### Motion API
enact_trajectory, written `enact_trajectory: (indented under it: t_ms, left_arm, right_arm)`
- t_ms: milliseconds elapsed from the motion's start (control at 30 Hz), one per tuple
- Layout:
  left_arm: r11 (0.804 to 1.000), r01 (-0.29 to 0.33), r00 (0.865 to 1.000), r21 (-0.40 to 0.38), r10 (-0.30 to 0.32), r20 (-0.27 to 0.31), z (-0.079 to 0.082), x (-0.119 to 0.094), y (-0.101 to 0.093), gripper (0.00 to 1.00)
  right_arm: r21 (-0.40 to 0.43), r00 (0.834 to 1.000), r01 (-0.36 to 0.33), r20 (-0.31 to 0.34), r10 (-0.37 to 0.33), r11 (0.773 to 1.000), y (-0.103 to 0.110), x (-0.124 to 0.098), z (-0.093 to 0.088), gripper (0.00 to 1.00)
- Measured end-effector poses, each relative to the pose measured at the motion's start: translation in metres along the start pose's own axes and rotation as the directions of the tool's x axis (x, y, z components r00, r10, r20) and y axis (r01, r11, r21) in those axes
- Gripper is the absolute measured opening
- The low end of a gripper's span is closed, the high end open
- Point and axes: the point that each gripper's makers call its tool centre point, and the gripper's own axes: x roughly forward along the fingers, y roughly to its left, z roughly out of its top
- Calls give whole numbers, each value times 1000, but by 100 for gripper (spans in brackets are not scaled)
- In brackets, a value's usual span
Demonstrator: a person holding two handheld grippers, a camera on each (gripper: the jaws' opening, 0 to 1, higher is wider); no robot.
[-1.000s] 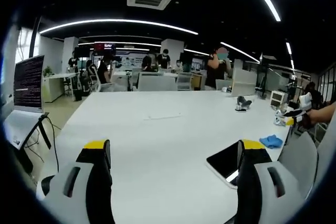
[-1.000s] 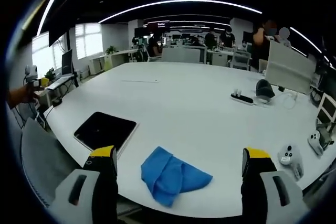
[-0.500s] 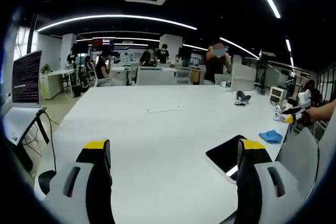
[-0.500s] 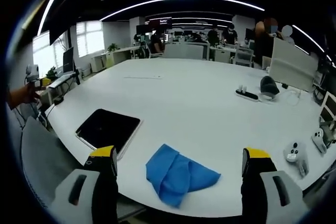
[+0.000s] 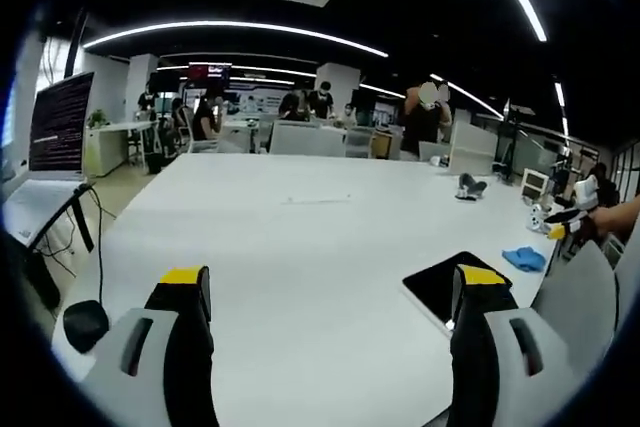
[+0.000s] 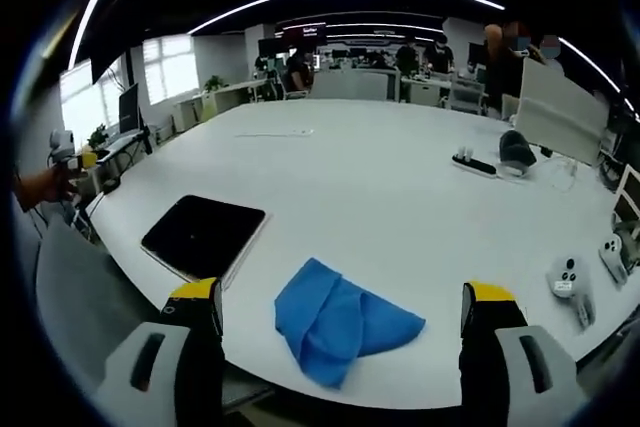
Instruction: Wipe the mirror surface with the cleaning cloth until all visible marks leave the cleaned area.
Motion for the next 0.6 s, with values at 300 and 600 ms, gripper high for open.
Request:
enact_trajectory:
  t_ms: [300,600]
  left_arm:
    - [1000,12,999,10,-11,-30,-3,0,3,99]
    - [1000,1,1000,-18,-1,-21,0,-2,5,99]
  right_arm:
    - [-5,1000,10,-28,-10,1000,-4,7,-6,98]
    - [-22,1000,0,-28,-1,1000,-2,8,-8,98]
